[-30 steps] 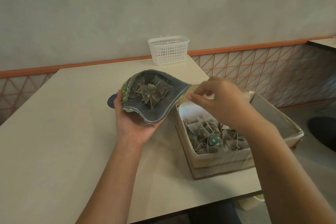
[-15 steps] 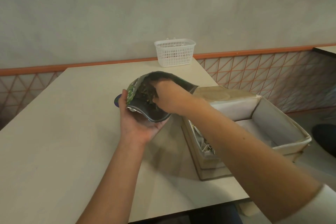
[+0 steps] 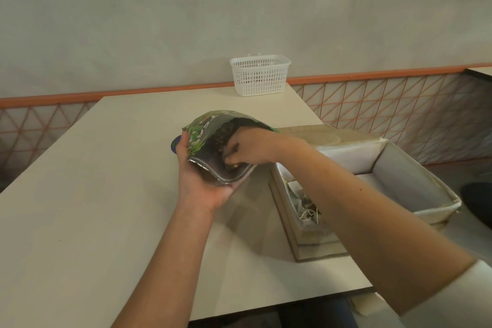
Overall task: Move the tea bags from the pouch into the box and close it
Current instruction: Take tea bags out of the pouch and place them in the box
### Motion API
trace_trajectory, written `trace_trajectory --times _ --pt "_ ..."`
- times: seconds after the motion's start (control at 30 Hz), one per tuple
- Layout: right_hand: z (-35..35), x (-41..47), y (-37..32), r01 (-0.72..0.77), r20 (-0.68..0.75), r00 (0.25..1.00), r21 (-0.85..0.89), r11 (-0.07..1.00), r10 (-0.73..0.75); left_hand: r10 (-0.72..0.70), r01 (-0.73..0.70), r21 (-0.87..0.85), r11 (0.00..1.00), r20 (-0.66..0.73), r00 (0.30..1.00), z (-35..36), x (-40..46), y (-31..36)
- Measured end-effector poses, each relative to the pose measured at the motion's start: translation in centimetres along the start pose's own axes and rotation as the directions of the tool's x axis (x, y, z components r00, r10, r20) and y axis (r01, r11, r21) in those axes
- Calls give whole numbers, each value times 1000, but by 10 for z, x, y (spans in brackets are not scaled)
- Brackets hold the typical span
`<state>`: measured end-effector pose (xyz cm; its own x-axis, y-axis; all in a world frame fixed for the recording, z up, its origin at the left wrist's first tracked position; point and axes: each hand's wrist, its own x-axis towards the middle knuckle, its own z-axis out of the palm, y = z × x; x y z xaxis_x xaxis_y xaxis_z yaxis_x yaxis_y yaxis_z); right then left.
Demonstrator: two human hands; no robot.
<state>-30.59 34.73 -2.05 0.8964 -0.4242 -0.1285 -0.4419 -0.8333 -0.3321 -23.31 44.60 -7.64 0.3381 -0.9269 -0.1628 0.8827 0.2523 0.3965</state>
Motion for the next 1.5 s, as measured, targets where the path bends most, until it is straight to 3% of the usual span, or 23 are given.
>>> trace_trajectory --times 0.2,0.37,0.5,0.67,0.87,1.07,1.2,1.27,1.4,1.5 --pt "0 -13 2 44 -61 997 110 993 -37 2 -1 19 1000 -40 999 2 -1 -1" --pt "2 -28 2 -10 -118 993 48 999 16 -5 5 15 1000 -28 1000 3 1 -3" --pt "8 -38 6 -6 -229 973 38 999 15 -10 11 38 999 -16 1000 2 3 -5" --pt "4 -54 17 70 -418 909 166 984 6 -15 15 37 999 -3 1000 0 8 -6" --pt "-1 -79 28 254 -645 753 465 848 128 -20 20 1 1000 4 1000 -1 14 -10" --pt "-21 -110 42 364 -654 708 660 657 266 0 0 -2 1000 3 1000 1 14 -14" --pt "-25 -126 63 362 -659 678 685 632 325 5 -5 8 1000 9 1000 2 14 -15" --pt "-21 -131 75 313 -640 688 687 656 343 3 -3 17 1000 23 1000 3 14 -16" --pt "-7 -136 85 90 -502 792 658 748 347 -6 3 47 999 71 997 3 14 -17" --pt "4 -130 79 1 -391 894 488 873 218 -6 2 51 999 79 997 3 14 -17"
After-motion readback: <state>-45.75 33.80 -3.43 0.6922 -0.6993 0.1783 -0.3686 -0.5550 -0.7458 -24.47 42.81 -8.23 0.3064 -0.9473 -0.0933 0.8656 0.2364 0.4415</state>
